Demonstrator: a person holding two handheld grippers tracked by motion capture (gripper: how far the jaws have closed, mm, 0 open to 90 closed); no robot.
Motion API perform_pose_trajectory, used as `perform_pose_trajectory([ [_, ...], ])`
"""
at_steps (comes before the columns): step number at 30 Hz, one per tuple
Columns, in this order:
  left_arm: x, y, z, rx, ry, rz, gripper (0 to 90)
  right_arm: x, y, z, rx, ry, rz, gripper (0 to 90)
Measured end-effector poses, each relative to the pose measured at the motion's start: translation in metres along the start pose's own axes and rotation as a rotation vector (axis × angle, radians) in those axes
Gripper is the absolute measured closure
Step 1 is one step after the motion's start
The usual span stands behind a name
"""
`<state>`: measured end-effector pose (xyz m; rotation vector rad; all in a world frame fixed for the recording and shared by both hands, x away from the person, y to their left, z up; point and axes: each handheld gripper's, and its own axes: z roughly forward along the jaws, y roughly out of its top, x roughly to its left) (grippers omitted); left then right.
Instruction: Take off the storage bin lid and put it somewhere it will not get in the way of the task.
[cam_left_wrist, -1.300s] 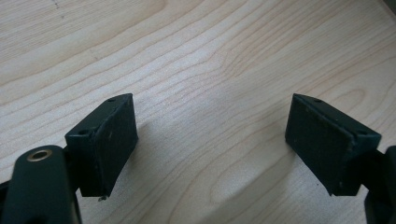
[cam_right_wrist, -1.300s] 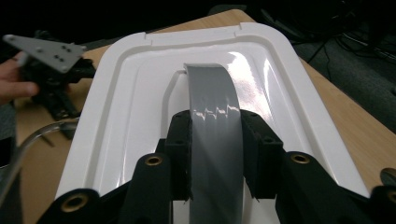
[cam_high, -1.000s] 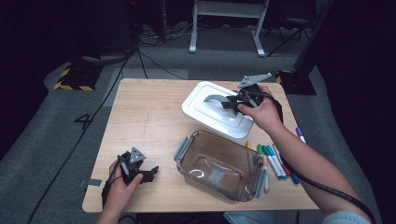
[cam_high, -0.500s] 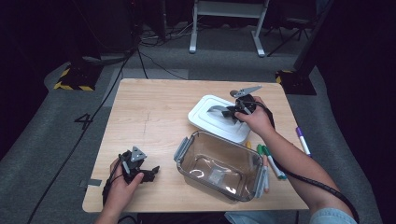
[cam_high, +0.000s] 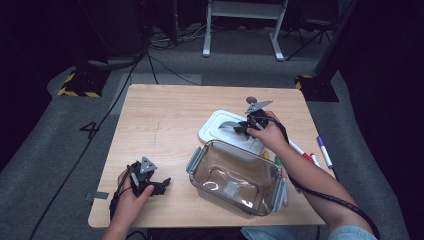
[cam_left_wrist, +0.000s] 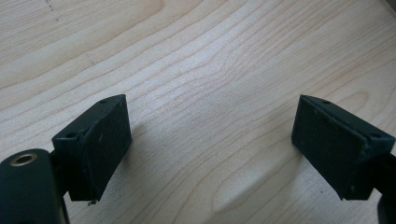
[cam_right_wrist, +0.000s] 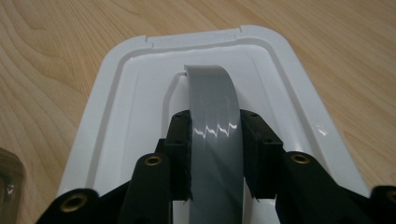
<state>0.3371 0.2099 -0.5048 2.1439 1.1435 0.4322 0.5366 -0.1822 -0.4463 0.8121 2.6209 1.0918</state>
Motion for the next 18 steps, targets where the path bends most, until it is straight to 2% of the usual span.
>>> perform_pose_trajectory([
  [7,0.000,0.000,0.000,0.004,-0.003,0.002,12.3,0.005,-0.008,0.014,0.019,0.011,-0.001,67.0],
  [9,0.000,0.000,0.000,0.004,-0.003,0.002,12.2,0.005,-0.008,0.013,-0.005,0.012,-0.003,63.0],
  [13,0.000,0.000,0.000,0.002,-0.001,0.002,12.2,0.006,-0.005,-0.003,-0.054,0.014,0.006,57.3],
  [18,0.000,0.000,0.000,0.005,-0.003,0.001,12.2,0.008,-0.007,-0.037,-0.093,-0.003,0.026,53.9],
])
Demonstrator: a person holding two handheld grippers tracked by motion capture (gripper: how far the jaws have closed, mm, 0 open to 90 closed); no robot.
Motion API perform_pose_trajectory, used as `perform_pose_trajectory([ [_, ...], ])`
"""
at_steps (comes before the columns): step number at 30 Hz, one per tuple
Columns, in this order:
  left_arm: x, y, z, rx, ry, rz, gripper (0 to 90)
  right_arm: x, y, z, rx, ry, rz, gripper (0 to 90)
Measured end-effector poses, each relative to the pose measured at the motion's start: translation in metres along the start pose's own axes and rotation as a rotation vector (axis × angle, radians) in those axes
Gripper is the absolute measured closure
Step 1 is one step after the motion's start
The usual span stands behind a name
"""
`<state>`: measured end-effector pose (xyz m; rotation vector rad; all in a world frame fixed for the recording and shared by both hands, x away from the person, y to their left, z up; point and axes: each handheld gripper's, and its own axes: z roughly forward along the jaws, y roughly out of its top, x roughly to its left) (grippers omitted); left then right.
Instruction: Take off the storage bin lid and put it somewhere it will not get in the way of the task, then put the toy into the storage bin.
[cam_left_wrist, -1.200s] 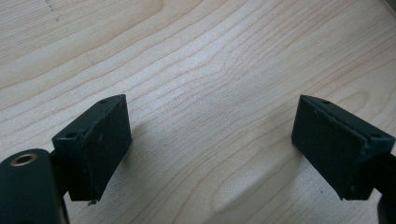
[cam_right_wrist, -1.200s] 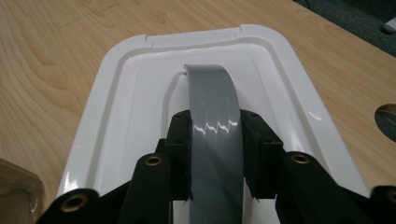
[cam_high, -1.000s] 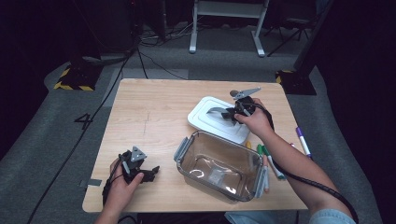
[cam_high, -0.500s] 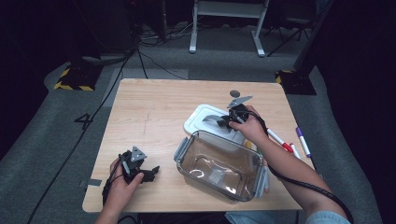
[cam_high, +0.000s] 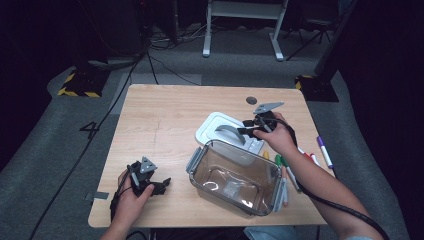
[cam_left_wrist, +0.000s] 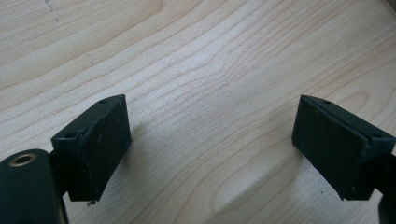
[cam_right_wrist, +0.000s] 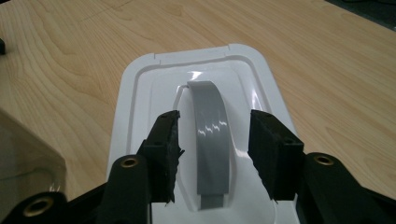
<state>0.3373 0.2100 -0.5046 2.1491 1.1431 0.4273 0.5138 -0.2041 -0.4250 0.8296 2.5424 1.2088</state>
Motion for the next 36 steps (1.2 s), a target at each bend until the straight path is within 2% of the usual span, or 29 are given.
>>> perform_pose_trajectory([
  [1,0.000,0.000,0.000,0.000,0.000,-0.001,12.2,0.000,0.000,0.000,0.000,0.000,0.000,53.9],
  [2,0.000,0.000,0.000,0.000,0.000,0.000,12.2,0.001,-0.002,-0.015,-0.003,-0.012,0.012,53.8],
  [8,0.000,0.000,0.001,-0.008,0.006,-0.002,12.0,0.008,-0.015,-0.054,-0.006,-0.050,0.031,53.1],
  [15,-0.001,0.002,0.002,-0.006,0.014,-0.008,11.8,0.020,-0.041,-0.078,0.025,-0.058,0.068,51.7],
  [16,-0.001,0.002,0.002,-0.006,0.014,-0.008,11.8,0.020,-0.041,-0.078,0.025,-0.058,0.068,51.7],
  [17,-0.001,0.002,0.003,-0.007,0.012,-0.014,11.7,0.025,-0.048,-0.081,0.032,-0.048,0.094,51.4],
  [19,-0.001,0.003,0.003,-0.002,0.013,-0.014,11.4,0.029,-0.056,-0.082,0.036,-0.040,0.107,50.6],
  [24,-0.002,0.006,0.006,0.002,0.013,-0.018,10.0,0.036,-0.074,-0.080,0.065,-0.061,0.095,49.6],
  [25,-0.001,0.006,0.006,-0.001,0.016,-0.012,9.9,0.039,-0.082,-0.077,0.080,-0.059,0.100,49.4],
  [32,-0.001,0.007,0.007,0.001,0.012,-0.015,9.5,0.042,-0.102,-0.067,0.110,-0.065,0.117,48.2],
  [36,-0.002,0.007,0.007,0.000,0.012,-0.017,9.5,0.043,-0.112,-0.060,0.145,-0.059,0.138,47.8],
])
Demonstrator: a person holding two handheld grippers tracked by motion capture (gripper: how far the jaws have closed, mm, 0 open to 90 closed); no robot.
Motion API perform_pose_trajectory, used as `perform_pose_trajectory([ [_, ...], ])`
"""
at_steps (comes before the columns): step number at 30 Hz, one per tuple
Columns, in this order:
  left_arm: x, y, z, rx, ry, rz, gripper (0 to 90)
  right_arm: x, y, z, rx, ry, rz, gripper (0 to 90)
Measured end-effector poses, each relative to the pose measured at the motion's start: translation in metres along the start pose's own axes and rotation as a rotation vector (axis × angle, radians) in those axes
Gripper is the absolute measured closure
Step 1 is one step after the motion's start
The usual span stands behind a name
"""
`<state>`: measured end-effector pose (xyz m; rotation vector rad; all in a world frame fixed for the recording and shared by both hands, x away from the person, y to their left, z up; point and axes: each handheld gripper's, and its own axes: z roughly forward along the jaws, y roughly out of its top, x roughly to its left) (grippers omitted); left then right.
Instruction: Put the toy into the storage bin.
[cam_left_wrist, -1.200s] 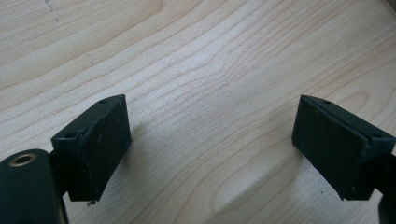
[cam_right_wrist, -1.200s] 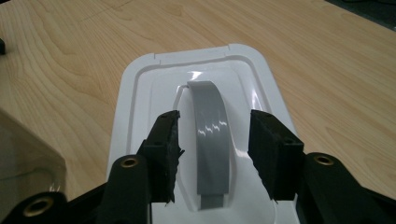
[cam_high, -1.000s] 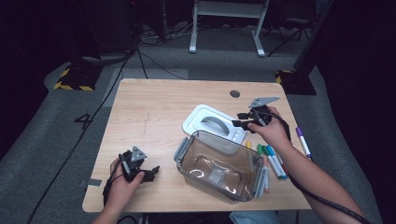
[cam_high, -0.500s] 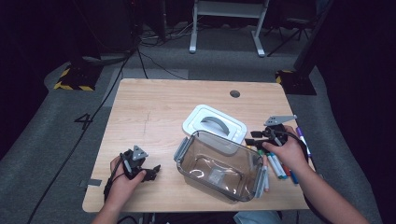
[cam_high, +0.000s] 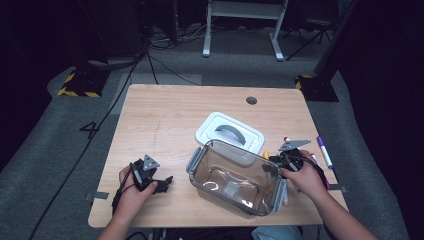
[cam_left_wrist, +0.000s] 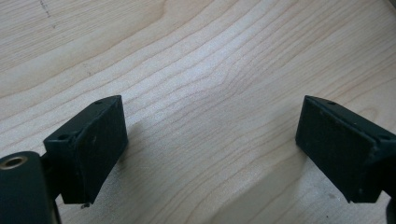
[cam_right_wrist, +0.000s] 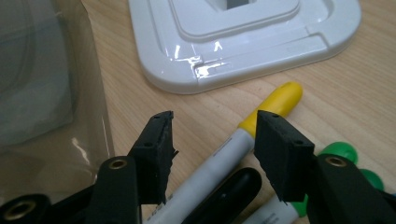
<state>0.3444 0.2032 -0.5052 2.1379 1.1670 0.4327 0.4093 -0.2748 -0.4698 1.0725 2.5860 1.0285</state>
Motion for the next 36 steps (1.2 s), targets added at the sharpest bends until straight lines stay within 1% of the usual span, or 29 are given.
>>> perform_pose_trajectory([
  [4,0.000,0.000,0.000,0.000,0.000,0.000,9.5,0.002,-0.004,0.006,0.016,0.000,-0.005,47.4],
  [8,0.000,0.000,0.000,-0.001,-0.003,0.001,9.5,0.005,-0.007,0.012,0.033,0.005,0.002,47.3],
  [9,0.000,0.000,0.000,0.000,-0.003,0.001,9.5,0.005,-0.008,0.013,0.041,0.003,-0.004,47.9],
  [11,0.000,0.000,0.000,0.000,-0.003,0.001,9.5,0.006,-0.008,0.014,0.036,-0.013,-0.017,51.2],
  [12,0.000,0.000,0.000,0.000,-0.003,0.001,9.5,0.006,-0.008,0.014,0.036,-0.013,-0.017,51.2],
  [13,0.000,0.000,0.000,0.000,-0.003,0.001,9.5,0.007,-0.007,0.013,0.045,-0.039,-0.004,56.0],
  [14,0.000,0.000,0.000,0.000,-0.004,0.001,9.5,0.007,-0.007,0.013,0.048,-0.055,0.006,57.2],
  [17,0.001,0.000,0.000,0.003,-0.009,0.005,9.5,0.007,-0.007,0.011,0.056,-0.089,0.042,62.4],
  [19,0.001,0.000,0.000,0.004,-0.009,0.009,9.5,0.007,-0.007,0.010,0.065,-0.118,0.053,66.2],
  [20,0.001,0.000,0.000,0.004,-0.009,0.009,9.5,0.007,-0.007,0.010,0.065,-0.118,0.053,66.2],
  [21,0.001,0.001,0.000,0.004,-0.012,0.011,9.3,0.006,-0.007,0.009,0.077,-0.136,0.075,69.2],
  [23,0.002,0.001,0.001,0.005,-0.015,0.015,9.1,0.006,-0.007,0.008,0.077,-0.143,0.094,70.8],
  [24,0.002,0.001,0.001,0.005,-0.015,0.015,9.0,0.006,-0.007,0.008,0.077,-0.143,0.094,70.8],
  [26,0.002,0.002,0.002,0.005,-0.014,0.016,8.8,0.004,-0.008,0.007,0.077,-0.146,0.136,73.2],
  [28,0.002,0.002,0.002,0.004,-0.015,0.019,8.6,0.003,-0.008,0.006,0.074,-0.150,0.154,75.4],
  [30,0.002,0.003,0.002,0.003,-0.016,0.022,8.5,0.003,-0.007,0.004,0.074,-0.151,0.168,76.9],
  [33,0.002,0.003,0.002,0.003,-0.017,0.022,8.4,0.002,-0.007,0.002,0.074,-0.155,0.177,76.9],
  [34,0.002,0.003,0.002,0.003,-0.017,0.022,8.4,0.001,-0.007,0.001,0.070,-0.149,0.189,76.9],
  [36,0.002,0.003,0.002,0.003,-0.017,0.022,8.4,0.000,-0.008,0.000,0.061,-0.147,0.194,77.0],
])
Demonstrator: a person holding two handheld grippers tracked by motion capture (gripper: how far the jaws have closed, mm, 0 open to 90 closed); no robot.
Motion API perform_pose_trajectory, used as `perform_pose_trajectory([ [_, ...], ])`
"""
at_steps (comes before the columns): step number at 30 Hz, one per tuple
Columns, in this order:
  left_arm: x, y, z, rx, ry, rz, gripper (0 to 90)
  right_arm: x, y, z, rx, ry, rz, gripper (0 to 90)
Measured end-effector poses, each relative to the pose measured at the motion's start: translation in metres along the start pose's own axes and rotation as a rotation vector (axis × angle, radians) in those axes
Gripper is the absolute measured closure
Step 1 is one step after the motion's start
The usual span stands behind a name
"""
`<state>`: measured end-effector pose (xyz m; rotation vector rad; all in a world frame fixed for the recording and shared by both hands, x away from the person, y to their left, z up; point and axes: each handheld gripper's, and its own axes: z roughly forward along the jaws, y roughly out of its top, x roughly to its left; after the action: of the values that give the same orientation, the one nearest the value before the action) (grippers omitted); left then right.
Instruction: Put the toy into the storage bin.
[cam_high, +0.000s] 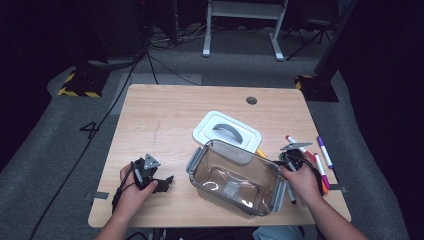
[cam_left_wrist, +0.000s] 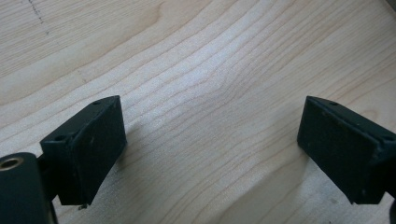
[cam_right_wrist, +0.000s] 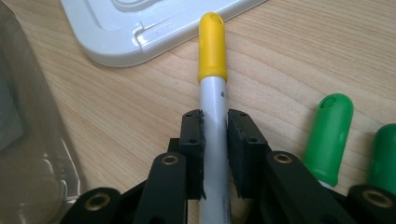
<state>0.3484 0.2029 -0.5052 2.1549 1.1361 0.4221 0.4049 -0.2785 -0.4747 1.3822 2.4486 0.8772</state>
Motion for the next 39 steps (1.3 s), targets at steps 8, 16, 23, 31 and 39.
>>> perform_pose_trajectory([
  [8,0.000,0.000,0.000,0.000,-0.001,0.000,8.4,-0.004,0.010,-0.023,-0.057,0.021,0.007,77.0],
  [16,0.000,0.000,0.000,-0.001,-0.004,0.002,8.2,-0.009,0.030,-0.055,-0.101,0.021,-0.005,77.1],
  [23,0.000,0.000,0.000,-0.002,-0.003,0.002,8.3,-0.001,0.053,-0.085,-0.146,0.044,-0.035,77.1],
  [31,0.000,0.000,0.000,-0.001,-0.004,0.002,8.2,0.024,0.074,-0.107,-0.173,0.119,-0.089,77.0],
  [39,0.000,0.000,0.001,-0.002,-0.004,0.002,8.2,0.056,0.083,-0.115,-0.160,0.206,-0.147,77.0],
])
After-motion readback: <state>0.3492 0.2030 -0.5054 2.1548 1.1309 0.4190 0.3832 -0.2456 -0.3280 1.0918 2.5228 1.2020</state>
